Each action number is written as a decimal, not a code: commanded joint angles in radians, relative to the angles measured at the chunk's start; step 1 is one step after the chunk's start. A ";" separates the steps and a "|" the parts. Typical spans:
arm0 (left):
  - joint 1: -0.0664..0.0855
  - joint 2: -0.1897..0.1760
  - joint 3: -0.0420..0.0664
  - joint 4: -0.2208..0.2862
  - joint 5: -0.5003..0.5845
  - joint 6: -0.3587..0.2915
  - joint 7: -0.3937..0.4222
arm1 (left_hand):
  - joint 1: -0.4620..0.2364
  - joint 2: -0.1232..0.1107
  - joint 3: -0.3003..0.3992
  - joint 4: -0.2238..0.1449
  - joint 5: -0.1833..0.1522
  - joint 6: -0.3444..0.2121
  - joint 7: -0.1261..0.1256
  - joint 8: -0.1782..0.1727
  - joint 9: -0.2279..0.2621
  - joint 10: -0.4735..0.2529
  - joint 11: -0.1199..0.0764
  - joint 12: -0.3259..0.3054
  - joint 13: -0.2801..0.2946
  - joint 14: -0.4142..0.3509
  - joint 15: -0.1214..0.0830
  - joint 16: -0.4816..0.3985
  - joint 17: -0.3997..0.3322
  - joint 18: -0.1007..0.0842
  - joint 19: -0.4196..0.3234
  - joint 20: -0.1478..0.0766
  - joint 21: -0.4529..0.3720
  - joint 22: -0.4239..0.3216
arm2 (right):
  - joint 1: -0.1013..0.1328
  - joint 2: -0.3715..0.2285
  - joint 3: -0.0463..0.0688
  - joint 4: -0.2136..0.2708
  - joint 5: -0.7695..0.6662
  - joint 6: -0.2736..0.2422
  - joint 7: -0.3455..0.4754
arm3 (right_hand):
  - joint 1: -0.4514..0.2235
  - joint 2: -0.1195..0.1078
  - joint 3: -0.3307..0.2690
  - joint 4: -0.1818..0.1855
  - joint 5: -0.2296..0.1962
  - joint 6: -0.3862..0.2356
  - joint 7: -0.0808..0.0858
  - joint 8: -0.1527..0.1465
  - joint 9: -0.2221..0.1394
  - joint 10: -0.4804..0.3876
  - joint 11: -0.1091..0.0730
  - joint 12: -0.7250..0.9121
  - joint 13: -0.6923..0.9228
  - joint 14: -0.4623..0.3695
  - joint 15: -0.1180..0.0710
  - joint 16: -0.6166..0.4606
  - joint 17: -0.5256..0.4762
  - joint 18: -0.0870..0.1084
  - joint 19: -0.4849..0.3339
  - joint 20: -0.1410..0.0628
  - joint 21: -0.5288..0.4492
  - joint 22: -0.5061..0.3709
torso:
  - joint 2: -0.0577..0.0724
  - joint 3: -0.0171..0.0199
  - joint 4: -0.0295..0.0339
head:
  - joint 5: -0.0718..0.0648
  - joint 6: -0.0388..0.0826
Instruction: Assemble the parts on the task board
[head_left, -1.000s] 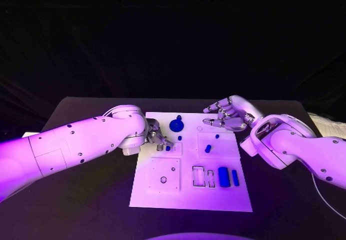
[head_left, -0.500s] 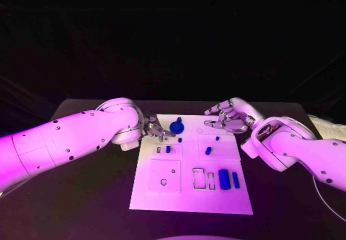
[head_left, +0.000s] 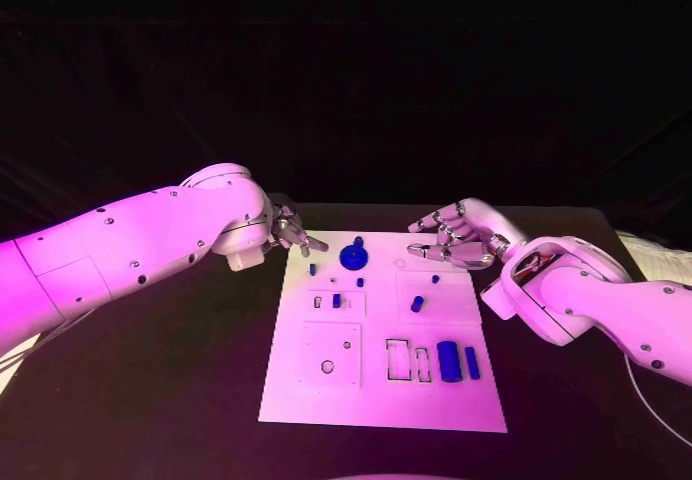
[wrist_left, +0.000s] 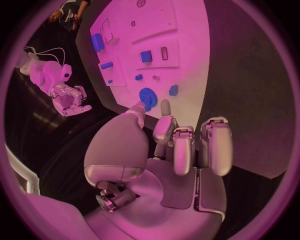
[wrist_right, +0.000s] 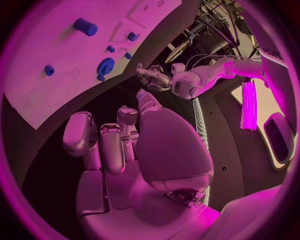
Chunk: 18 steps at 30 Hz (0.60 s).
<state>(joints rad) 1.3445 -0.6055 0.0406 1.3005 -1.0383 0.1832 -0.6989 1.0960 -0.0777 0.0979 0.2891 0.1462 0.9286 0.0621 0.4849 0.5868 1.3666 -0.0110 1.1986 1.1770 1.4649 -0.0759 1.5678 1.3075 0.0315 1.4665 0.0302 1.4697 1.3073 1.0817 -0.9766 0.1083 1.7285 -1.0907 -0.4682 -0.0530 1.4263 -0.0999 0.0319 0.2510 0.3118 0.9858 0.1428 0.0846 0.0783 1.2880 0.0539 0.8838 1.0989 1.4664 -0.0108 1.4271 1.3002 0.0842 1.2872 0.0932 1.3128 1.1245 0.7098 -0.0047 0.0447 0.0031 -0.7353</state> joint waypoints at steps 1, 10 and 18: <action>0.005 0.030 -0.001 -0.047 -0.039 0.097 -0.017 | -0.004 -0.001 -0.018 0.001 -0.003 0.010 0.003 -0.006 -0.010 -0.002 0.003 -0.002 0.000 0.106 0.008 0.003 0.263 0.004 0.026 0.011 -0.001 0.144 | -0.001 0.003 0.000 0.000 -0.002 0.007 0.004 | -0.012 0.001 -0.008 0.000 0.005 0.008 -0.002 -0.002 -0.001 -0.005 -0.001 -0.004 0.000 0.044 -0.009 -0.005 -0.001 0.013 -0.007 -0.003 -0.006 -0.001 | 0.001 -0.0021 -0.0017 | 0.003 0.000; 0.009 0.099 -0.019 -0.160 -0.095 0.158 -0.008 | -0.019 0.018 -0.056 0.002 -0.006 0.043 -0.006 0.004 -0.013 0.009 -0.003 0.015 0.013 0.106 0.004 0.003 0.263 0.001 0.034 0.011 0.007 0.155 | -0.001 0.008 0.000 -0.001 -0.002 0.008 0.005 | -0.011 0.002 -0.008 0.000 0.007 0.008 -0.002 -0.003 -0.001 -0.005 -0.002 -0.004 -0.001 0.044 -0.009 -0.005 -0.001 0.013 -0.006 -0.003 -0.006 -0.001 | 0.006 -0.0056 -0.0026 | 0.009 0.002; 0.007 0.138 -0.035 -0.216 -0.103 0.185 0.005 | -0.015 0.025 -0.061 0.000 -0.005 0.048 -0.008 0.007 -0.011 0.011 -0.005 0.017 0.016 0.106 0.003 0.003 0.263 0.001 0.035 0.010 0.008 0.157 | -0.001 0.011 0.000 -0.003 -0.003 0.009 0.006 | -0.010 0.004 -0.008 -0.001 0.009 0.008 -0.002 -0.003 -0.001 -0.005 -0.002 -0.004 -0.001 0.045 -0.010 -0.004 0.000 0.014 -0.006 -0.003 -0.006 -0.002 | 0.005 -0.0056 -0.0052 | 0.011 -0.002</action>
<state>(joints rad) 1.3511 -0.4731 0.0061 1.0904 -1.1182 0.3180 -0.6990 1.0801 -0.0619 0.0426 0.2881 0.1462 0.9702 0.0534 0.4873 0.5746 1.3704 -0.0147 1.2121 1.1909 1.4636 -0.0747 1.5677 1.3074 0.0314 1.4666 0.0373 1.4738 1.3081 1.0813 -0.9673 0.1081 1.7253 -1.0893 -0.4678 -0.0531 1.4263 -0.0999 0.0319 0.2510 0.3158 0.9858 0.1428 0.0846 0.0783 1.2881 0.0538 0.8840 1.0990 1.4664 -0.0107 1.4271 1.3002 0.0843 1.2873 0.0932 1.3128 1.1236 0.7153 -0.0104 0.0408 0.0136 -0.7360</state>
